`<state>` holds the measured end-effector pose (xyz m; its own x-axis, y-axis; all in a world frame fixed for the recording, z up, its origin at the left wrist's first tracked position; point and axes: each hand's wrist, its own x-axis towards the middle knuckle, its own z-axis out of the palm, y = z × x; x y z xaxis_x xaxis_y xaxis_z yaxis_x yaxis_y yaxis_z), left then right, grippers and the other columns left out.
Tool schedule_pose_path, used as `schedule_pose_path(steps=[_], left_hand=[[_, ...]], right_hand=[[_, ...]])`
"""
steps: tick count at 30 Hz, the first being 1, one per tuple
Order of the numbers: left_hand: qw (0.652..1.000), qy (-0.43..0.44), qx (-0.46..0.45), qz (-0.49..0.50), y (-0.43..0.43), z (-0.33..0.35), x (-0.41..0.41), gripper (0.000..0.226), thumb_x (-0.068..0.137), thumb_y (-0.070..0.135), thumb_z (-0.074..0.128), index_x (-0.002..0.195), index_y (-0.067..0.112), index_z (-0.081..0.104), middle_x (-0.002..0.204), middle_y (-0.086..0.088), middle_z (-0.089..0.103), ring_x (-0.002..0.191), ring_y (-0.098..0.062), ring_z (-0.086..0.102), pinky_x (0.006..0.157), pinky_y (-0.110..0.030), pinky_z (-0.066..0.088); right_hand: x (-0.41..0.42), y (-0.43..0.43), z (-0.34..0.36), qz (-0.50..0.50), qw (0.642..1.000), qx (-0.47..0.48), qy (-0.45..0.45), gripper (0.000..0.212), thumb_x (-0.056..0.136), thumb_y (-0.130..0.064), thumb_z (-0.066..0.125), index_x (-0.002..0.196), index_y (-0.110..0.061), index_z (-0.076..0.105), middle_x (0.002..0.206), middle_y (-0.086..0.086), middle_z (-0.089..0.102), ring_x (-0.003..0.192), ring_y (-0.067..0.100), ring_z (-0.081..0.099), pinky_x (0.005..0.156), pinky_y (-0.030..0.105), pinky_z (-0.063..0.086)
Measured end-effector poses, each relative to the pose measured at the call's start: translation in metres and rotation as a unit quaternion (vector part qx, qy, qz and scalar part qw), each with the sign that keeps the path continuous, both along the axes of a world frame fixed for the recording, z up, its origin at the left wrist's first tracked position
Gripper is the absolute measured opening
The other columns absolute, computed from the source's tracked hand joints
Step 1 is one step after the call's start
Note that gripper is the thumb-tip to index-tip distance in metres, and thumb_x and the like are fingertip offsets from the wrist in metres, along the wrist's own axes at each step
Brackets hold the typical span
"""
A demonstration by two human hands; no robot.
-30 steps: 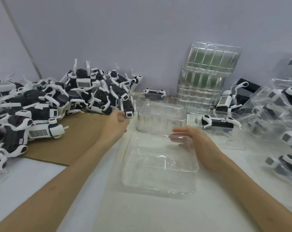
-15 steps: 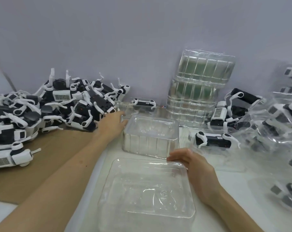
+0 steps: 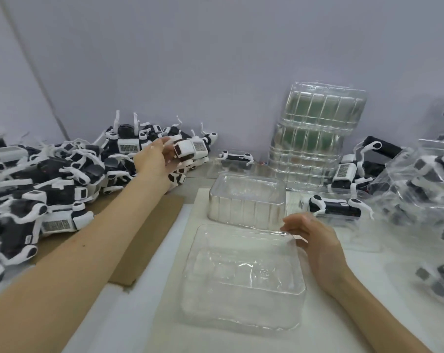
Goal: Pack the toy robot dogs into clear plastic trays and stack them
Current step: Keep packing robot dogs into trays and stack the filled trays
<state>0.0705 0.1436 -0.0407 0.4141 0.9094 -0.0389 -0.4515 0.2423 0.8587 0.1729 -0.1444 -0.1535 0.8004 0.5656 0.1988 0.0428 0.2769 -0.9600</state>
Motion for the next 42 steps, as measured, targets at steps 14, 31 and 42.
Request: schedule_pose_path(steps=[14, 31, 42], left_hand=[[0.948, -0.043, -0.111, -0.296, -0.129, 0.007, -0.107, 0.023, 0.101, 0.008, 0.050, 0.107, -0.001, 0.070, 0.095, -0.014, 0.074, 0.076, -0.018, 0.072, 0.065, -0.028, 0.061], [0.773, 0.284, 0.497, -0.275, -0.114, -0.119, -0.121, 0.103, 0.058, 0.074, 0.075, 0.142, 0.062, 0.016, 0.148, 0.043, 0.018, 0.139, 0.019, 0.017, 0.114, -0.021, 0.024], [0.778, 0.275, 0.492, -0.277, -0.126, -0.124, -0.120, 0.117, 0.056, 0.082, 0.074, 0.148, 0.060, 0.005, 0.150, 0.043, 0.020, 0.139, 0.020, 0.017, 0.109, -0.018, 0.024]], right_hand=[[-0.095, -0.014, 0.065, -0.122, 0.865, -0.053, -0.484, 0.076, 0.078, -0.027, 0.081, 0.144, -0.021, 0.044, 0.152, -0.003, 0.038, 0.144, 0.017, 0.035, 0.111, 0.028, 0.038], [-0.087, -0.022, 0.051, -0.132, 0.980, -0.004, -0.150, 0.034, 0.087, -0.033, 0.054, 0.120, -0.035, 0.051, 0.116, -0.008, 0.057, 0.089, -0.003, 0.063, 0.075, 0.026, 0.057], [-0.081, -0.032, 0.048, -0.023, 0.936, -0.193, -0.292, 0.027, 0.093, -0.011, 0.066, 0.110, -0.031, 0.069, 0.093, -0.027, 0.065, 0.082, 0.000, 0.058, 0.077, 0.019, 0.046]])
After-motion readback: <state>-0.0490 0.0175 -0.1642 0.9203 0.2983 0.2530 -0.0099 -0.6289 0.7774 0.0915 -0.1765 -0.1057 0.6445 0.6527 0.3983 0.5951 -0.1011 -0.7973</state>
